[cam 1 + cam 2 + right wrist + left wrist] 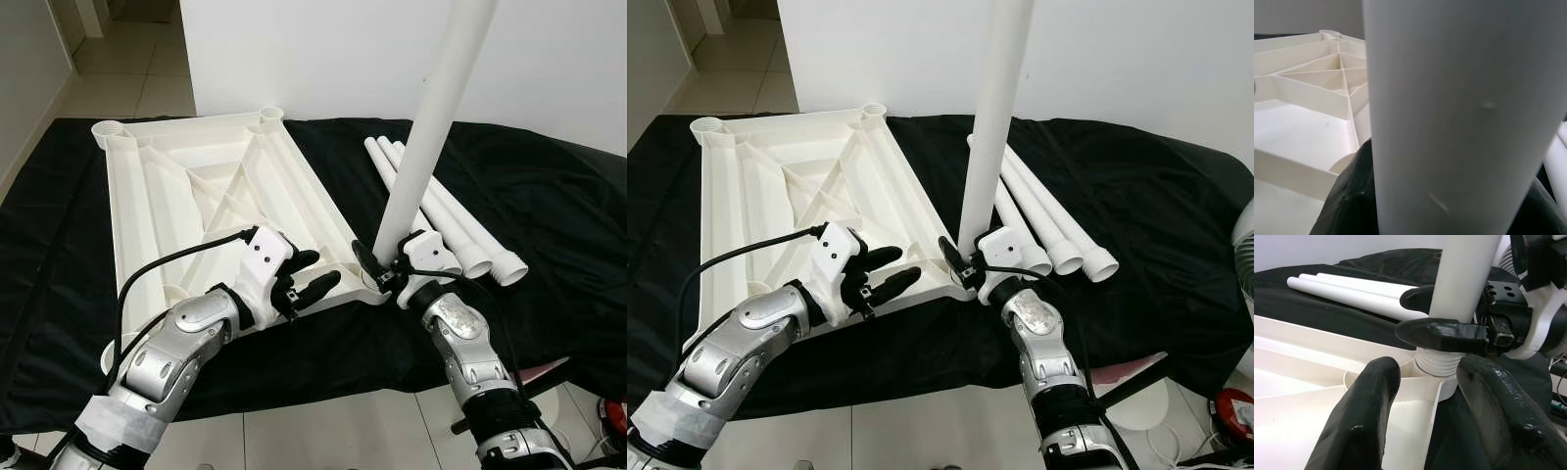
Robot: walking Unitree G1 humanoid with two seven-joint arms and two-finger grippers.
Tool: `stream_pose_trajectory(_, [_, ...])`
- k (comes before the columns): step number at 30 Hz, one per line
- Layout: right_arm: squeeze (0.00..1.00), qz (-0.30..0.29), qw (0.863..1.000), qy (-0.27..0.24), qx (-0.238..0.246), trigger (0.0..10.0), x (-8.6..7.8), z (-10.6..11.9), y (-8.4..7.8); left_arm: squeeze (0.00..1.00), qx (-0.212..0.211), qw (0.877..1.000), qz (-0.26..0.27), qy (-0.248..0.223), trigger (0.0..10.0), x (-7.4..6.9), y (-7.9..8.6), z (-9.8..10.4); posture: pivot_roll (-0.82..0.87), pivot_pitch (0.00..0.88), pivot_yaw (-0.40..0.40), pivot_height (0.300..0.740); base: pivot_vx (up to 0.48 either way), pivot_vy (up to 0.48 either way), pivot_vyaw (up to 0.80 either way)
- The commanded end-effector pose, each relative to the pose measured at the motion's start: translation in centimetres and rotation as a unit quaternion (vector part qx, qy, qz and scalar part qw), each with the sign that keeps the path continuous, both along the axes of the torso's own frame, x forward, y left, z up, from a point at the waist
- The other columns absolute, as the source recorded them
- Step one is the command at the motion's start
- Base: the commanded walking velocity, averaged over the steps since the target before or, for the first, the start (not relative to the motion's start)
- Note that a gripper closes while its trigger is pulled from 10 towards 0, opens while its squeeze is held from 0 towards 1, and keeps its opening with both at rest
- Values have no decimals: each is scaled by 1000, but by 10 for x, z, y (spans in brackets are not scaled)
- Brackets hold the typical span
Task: Building children table
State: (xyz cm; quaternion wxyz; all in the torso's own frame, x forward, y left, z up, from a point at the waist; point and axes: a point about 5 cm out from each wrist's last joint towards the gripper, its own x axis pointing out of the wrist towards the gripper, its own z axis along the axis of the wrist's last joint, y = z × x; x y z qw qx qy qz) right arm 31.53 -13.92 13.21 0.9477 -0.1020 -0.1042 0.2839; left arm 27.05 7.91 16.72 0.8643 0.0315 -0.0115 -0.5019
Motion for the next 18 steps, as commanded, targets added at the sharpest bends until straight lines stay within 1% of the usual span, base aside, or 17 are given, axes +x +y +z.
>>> stream_pose_trajectory(1, [0,15,998,55,-30,10000,-10,-29,-3,0,1,998,-62,-3,10000,-6,-2,4,84,61,-73,740,0,0,0])
stream_pose_trajectory(2, [0,28,997,56,-38,10000,-13,-33,-1,0,1,998,-61,-4,10000,-6,-2,5,84,61,-73,740,0,0,0])
stream_pose_trajectory(6, [0,28,997,66,-34,10000,-13,-36,-2,0,1,998,-60,-5,10000,-5,-1,5,86,64,-72,740,0,0,0])
stream_pose_trajectory(7, [0,15,996,88,-22,10000,-10,-40,-3,0,1,998,-61,-5,10000,-5,-1,6,85,64,-70,740,0,0,0])
stream_pose_trajectory(8, [0,7,995,99,-16,10000,-8,-42,-4,0,1,998,-61,-5,10000,-6,-1,6,85,64,-70,740,0,0,0])
stream_pose_trajectory(9, [0,7,995,99,-16,10000,-8,-42,-4,0,1,998,-61,-5,10000,-6,-1,6,85,64,-70,740,0,0,0])
stream_pose_trajectory(12, [0,-15,992,126,-13,10000,-1,-45,-5,0,1,998,-62,-6,10000,-6,0,8,85,68,-67,740,0,0,0])
stream_pose_trajectory(18, [0,-17,990,138,8,10000,4,-43,-4,0,3,998,-61,-10,10000,-5,1,10,85,67,-69,740,0,0,0])
